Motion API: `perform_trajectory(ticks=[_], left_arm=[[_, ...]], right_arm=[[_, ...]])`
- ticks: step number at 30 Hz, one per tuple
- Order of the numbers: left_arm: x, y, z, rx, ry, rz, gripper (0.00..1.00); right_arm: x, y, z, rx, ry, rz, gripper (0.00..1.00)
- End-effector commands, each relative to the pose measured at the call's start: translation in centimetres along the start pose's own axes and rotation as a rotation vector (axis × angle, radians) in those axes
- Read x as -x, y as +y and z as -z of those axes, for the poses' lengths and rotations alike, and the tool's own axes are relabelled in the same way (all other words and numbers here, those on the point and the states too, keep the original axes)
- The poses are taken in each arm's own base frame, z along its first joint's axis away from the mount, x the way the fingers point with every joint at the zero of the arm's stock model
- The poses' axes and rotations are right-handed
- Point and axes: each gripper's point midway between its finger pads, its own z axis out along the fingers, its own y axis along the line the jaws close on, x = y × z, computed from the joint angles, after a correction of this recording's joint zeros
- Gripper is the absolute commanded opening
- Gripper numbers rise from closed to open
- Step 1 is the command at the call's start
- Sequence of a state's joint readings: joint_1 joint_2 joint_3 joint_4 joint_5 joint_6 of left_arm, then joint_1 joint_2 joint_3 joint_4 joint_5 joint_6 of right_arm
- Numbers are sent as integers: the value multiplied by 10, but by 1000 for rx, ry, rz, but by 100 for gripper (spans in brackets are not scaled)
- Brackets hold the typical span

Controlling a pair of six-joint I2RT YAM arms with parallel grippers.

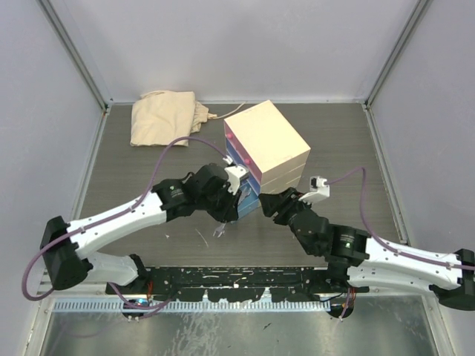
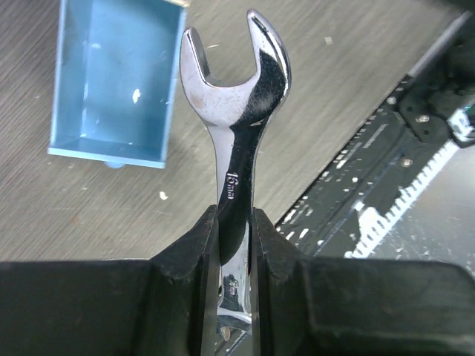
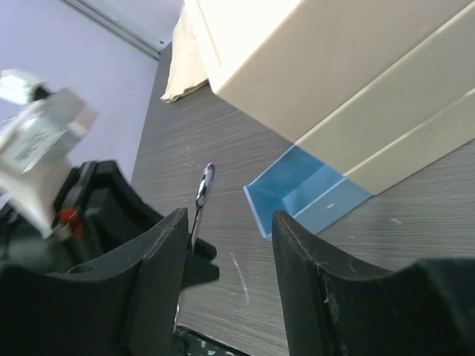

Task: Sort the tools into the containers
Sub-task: Place the wrench in the drawer.

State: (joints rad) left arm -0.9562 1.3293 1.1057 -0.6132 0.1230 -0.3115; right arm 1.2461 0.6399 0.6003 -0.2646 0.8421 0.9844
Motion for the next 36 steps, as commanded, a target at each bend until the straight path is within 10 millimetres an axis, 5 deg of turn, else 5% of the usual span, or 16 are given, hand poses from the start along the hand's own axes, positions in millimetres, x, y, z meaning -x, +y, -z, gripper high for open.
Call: perform_trajectory(ticks=[1, 6, 17, 25, 29, 31, 33, 36], left_arm=[[30, -22, 22, -33, -194, -4, 0], [27, -26, 26, -40, -201, -7, 0], [27, -34, 25, -73, -204, -44, 0], [24, -48, 30, -118, -217, -104, 0], [21, -50, 34, -123, -225, -117, 1], [20, -49, 37, -126, -238, -116, 6], [18, -47, 41, -123, -255, -104, 18], [16, -44, 48, -120, -299, -63, 51]], right_arm=[[12, 48, -12, 72, -44, -287, 55], [2, 62, -20, 92, -22, -307, 53], [-22, 55, -28, 68, 31, -322, 46], [-34, 67, -39, 98, 83, -337, 33], [-35, 68, -41, 109, 84, -332, 14], [-32, 67, -41, 115, 73, -331, 2], [-27, 66, -40, 131, 55, -344, 1], [-14, 66, -37, 152, 24, -356, 1]])
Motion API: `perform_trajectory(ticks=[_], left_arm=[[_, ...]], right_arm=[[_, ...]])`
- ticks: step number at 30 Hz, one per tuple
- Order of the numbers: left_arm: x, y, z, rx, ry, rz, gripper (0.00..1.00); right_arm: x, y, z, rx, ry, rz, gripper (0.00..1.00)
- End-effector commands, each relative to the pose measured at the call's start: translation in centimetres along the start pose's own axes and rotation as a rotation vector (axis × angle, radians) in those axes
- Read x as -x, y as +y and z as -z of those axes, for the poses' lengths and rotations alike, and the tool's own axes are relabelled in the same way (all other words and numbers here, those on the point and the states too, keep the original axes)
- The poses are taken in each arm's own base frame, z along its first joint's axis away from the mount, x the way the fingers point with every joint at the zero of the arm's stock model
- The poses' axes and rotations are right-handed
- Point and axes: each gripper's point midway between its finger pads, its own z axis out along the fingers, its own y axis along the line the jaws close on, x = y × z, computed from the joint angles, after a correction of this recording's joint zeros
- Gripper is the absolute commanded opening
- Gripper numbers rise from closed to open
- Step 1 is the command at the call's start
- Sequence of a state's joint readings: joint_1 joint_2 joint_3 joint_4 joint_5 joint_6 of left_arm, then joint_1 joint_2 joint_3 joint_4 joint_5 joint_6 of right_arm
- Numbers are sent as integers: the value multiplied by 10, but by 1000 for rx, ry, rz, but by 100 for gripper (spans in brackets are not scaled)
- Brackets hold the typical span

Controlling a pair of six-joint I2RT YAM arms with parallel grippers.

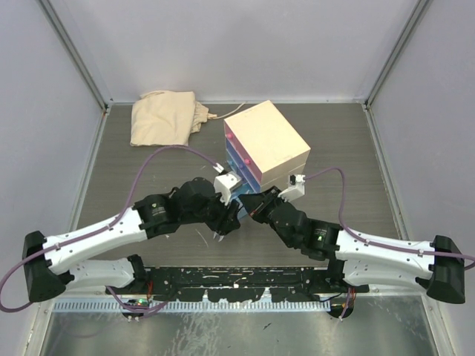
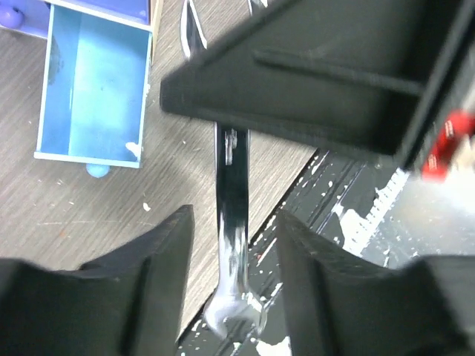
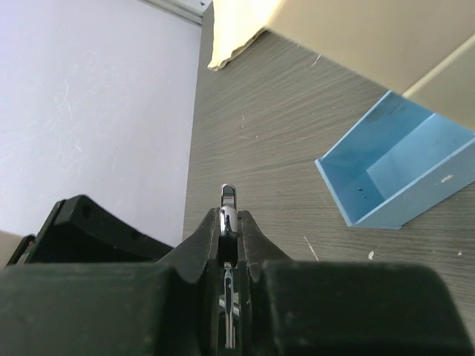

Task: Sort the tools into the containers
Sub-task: Place the wrench in the drawer.

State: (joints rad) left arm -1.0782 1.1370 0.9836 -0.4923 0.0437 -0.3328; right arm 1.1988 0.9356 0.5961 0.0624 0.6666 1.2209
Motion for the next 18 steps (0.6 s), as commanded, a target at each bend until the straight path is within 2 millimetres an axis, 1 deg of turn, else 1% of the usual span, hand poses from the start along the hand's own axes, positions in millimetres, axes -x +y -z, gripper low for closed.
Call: perform_trajectory(ticks=[1, 4, 6, 9, 13, 18], left_arm=[[20, -9, 18, -42, -146, 29, 57], [19, -4, 30, -29, -212, 86, 68], [21, -3, 40, -39, -267, 128, 72], [31, -6, 56, -76, -374, 213, 74], [55, -16, 84, -174, -544, 325, 75], [74, -31, 103, -269, -625, 371, 76]], right_arm=[[33, 29, 9, 106, -92, -80, 1], [45, 32, 15, 126, -123, -75, 1], [51, 35, 19, 152, -134, -76, 1], [61, 47, 31, 242, -149, -81, 1], [76, 73, 52, 409, -183, -88, 1], [91, 104, 70, 568, -216, -126, 1]])
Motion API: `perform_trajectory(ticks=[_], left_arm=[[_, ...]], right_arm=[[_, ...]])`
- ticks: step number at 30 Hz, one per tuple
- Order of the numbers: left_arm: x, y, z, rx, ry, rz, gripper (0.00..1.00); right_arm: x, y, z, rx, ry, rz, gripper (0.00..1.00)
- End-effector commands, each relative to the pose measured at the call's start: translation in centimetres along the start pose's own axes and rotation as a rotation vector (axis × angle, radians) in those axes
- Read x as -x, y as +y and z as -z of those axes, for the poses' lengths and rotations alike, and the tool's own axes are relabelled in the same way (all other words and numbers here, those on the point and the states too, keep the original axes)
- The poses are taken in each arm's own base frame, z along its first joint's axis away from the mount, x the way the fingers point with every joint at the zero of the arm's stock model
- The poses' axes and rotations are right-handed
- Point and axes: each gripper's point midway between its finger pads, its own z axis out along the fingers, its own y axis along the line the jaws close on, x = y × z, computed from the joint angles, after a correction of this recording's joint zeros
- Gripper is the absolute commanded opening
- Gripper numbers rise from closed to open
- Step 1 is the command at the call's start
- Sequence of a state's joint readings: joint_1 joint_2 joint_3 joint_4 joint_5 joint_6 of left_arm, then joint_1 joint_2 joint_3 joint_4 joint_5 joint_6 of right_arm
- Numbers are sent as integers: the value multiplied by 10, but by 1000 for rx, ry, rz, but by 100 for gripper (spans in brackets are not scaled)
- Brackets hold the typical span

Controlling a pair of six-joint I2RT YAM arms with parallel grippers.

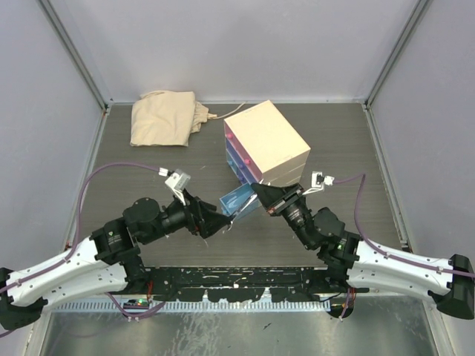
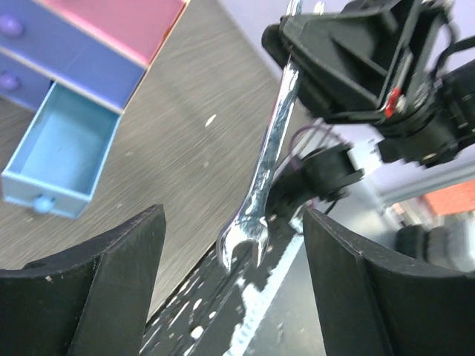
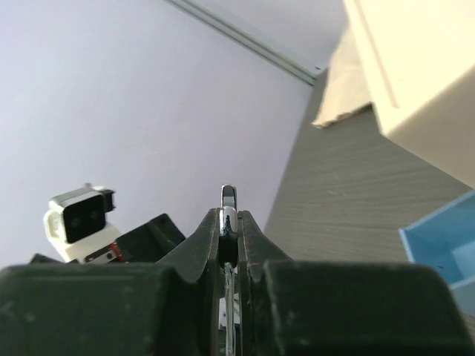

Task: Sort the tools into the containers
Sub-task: Place the wrench in the drawer.

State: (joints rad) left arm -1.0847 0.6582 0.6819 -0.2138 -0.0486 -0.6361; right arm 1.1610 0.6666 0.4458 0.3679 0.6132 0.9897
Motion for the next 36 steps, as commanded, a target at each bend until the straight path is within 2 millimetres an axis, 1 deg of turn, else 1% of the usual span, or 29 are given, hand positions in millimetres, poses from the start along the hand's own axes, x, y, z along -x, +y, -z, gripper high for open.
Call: perform_trajectory(ticks=[1, 4, 6, 8, 10, 12, 16, 18, 19, 20, 21, 22, 23, 24, 25, 29, 30, 31, 34, 36], left_arm=[[49, -43, 5, -158, -171, 95, 75], [53, -53, 6, -204, -177, 93, 73], [54, -54, 5, -207, -178, 91, 71], [55, -54, 5, -205, -186, 94, 70], [59, -55, 5, -212, -202, 101, 67], [64, -59, 6, -225, -220, 110, 58], [72, -65, 8, -246, -243, 125, 36], [73, -65, 8, -244, -245, 132, 26], [73, -64, 8, -240, -248, 134, 23], [74, -64, 8, -238, -251, 138, 15], [74, -63, 8, -231, -253, 142, 11], [74, -61, 8, -221, -256, 146, 1], [75, -59, 8, -211, -257, 150, 0], [75, -58, 8, -202, -260, 152, 0], [76, -56, 9, -192, -265, 154, 0], [77, -46, 10, -133, -271, 151, 0], [74, -41, 10, -106, -257, 143, 0], [73, -37, 11, -84, -249, 132, 0], [68, -26, 13, -18, -222, 109, 0], [63, -17, 14, 23, -208, 98, 0]], right_arm=[[37, 73, 5, 274, -103, -108, 1], [44, 86, 5, 357, -136, -151, 1], [50, 96, 6, 419, -157, -181, 1], [52, 103, 4, 449, -158, -193, 1], [54, 104, 2, 462, -166, -203, 1], [55, 102, -1, 460, -174, -210, 1], [57, 97, -3, 456, -184, -211, 1], [57, 95, -3, 452, -183, -209, 1], [56, 94, -3, 450, -180, -207, 1], [55, 92, -3, 446, -180, -207, 1], [55, 91, -3, 443, -180, -205, 1], [54, 89, -3, 439, -178, -203, 1], [52, 86, -3, 431, -173, -199, 1], [51, 83, -3, 421, -169, -192, 4], [49, 80, -3, 410, -165, -180, 9], [51, 67, -1, 364, -180, -132, 36], [53, 63, 0, 348, -184, -117, 43], [54, 57, 1, 324, -189, -102, 48], [62, 43, 9, 266, -215, -61, 63], [66, 30, 14, 218, -231, -34, 67]])
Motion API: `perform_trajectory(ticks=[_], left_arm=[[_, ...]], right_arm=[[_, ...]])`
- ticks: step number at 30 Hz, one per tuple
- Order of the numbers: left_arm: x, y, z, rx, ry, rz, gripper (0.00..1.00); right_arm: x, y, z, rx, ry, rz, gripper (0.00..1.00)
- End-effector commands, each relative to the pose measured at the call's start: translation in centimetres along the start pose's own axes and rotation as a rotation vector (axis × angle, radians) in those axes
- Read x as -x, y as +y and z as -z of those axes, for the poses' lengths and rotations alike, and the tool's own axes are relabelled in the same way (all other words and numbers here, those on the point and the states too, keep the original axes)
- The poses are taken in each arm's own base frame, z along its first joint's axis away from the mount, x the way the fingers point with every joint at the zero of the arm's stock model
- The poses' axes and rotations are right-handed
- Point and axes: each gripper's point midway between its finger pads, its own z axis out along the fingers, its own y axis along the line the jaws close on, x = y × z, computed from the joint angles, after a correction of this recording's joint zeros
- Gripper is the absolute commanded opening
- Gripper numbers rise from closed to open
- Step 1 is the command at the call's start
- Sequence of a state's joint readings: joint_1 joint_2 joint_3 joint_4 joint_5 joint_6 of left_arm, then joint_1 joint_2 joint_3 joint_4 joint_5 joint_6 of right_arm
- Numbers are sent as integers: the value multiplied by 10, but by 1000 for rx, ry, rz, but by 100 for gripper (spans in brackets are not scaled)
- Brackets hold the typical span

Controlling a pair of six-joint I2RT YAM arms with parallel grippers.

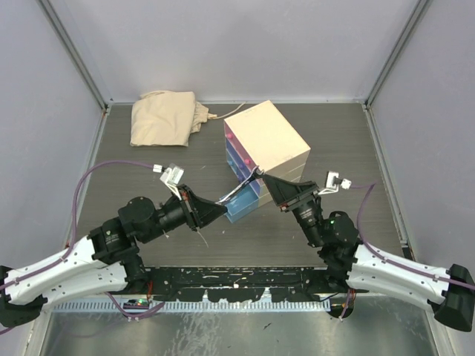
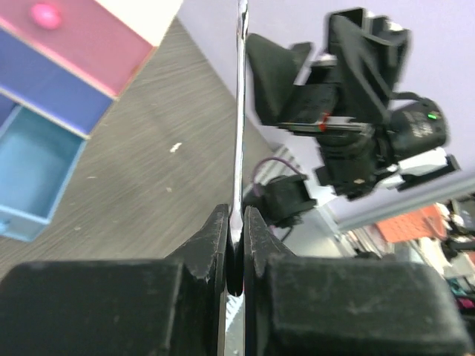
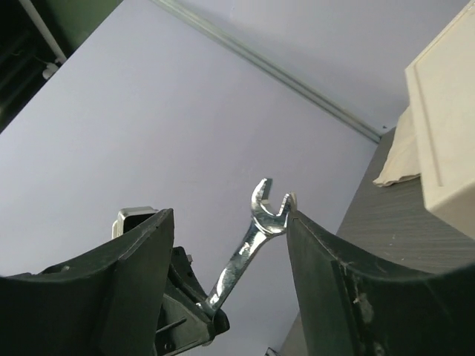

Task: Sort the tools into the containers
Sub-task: Place the wrench in the drawer.

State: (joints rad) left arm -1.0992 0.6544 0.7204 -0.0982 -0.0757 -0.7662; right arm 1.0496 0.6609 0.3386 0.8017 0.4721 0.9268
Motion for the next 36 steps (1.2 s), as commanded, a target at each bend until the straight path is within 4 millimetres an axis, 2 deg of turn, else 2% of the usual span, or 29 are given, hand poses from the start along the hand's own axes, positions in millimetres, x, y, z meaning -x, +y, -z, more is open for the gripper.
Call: perform_trajectory(ticks=[1, 3, 6, 11, 14, 22, 26, 36], left_arm=[[25, 18, 10, 132, -75, -59, 0], [20, 32, 13, 197, -54, -76, 0], [7, 53, 16, 282, -4, -111, 0], [-19, 76, 22, 355, 93, -123, 0], [-31, 87, 19, 391, 120, -108, 0], [-49, 115, -11, 495, 261, -9, 0], [-48, 128, -25, 491, 285, 39, 0], [-50, 131, -51, 456, 350, 66, 0]], right_arm=[[32, -8, 12, -68, -98, 78, 68], [34, -27, 19, -163, -80, 151, 69], [39, -37, 27, -227, -62, 230, 69], [44, -44, 35, -286, -31, 316, 69], [45, -48, 37, -306, -27, 333, 69], [45, -51, 38, -333, -25, 323, 69], [45, -53, 40, -342, -16, 325, 69], [48, -61, 47, -367, -31, 309, 69]])
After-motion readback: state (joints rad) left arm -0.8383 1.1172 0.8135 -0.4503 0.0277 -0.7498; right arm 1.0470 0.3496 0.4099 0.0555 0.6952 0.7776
